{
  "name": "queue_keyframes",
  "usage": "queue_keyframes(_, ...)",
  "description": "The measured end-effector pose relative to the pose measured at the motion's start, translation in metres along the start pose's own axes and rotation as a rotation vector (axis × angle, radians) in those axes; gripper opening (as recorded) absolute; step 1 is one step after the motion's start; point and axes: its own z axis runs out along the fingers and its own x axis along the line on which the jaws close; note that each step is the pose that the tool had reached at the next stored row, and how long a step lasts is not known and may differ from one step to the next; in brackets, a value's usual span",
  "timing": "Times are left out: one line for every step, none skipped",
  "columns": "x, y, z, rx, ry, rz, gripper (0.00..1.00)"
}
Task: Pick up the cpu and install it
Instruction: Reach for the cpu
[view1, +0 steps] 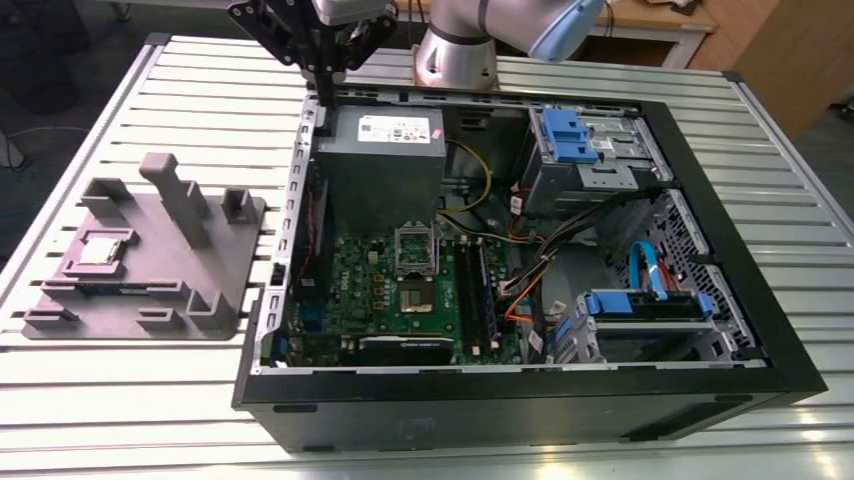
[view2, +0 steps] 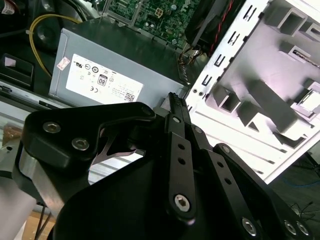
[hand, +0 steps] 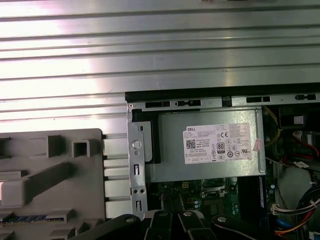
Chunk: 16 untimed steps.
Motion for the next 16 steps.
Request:
queue_keyframes(0.0004,0.0,0.0,0.0001,0.0,0.0,0.1)
queue_keyframes(0.0008,-0.0001,0.0,0.0001,0.0,0.0,0.1)
queue_keyframes(0.0012,-0.0001,0.0,0.0,0.0,0.0,0.1)
queue_keyframes(0.0016,-0.0001,-0.0001,0.0,0.0,0.0,0.1)
queue_keyframes(0.0021,-0.0002,-0.0001,0.0,0.0,0.0,0.1)
queue_keyframes(0.0025,-0.0002,-0.0001,0.0,0.0,0.0,0.1)
queue_keyframes(0.0029,-0.0002,-0.0001,0.0,0.0,0.0,0.1)
queue_keyframes(0.0033,-0.0003,-0.0001,0.0,0.0,0.0,0.1)
queue_keyframes(0.0037,-0.0003,-0.0001,0.0,0.0,0.0,0.1)
queue_keyframes(0.0041,-0.0003,-0.0001,0.0,0.0,0.0,0.1)
queue_keyframes(0.0045,-0.0003,-0.0001,0.0,0.0,0.0,0.1)
queue_keyframes(0.0049,-0.0004,-0.0001,0.0,0.0,0.0,0.1)
queue_keyframes(0.0052,-0.0004,-0.0001,0.0,0.0,0.0,0.1)
queue_keyframes(0.0056,-0.0004,-0.0001,0.0,0.0,0.0,0.1)
queue_keyframes(0.006,-0.0005,-0.0001,0.0,0.0,0.0,0.1)
queue_keyframes(0.0064,-0.0005,-0.0001,0.0,0.0,0.0,0.1)
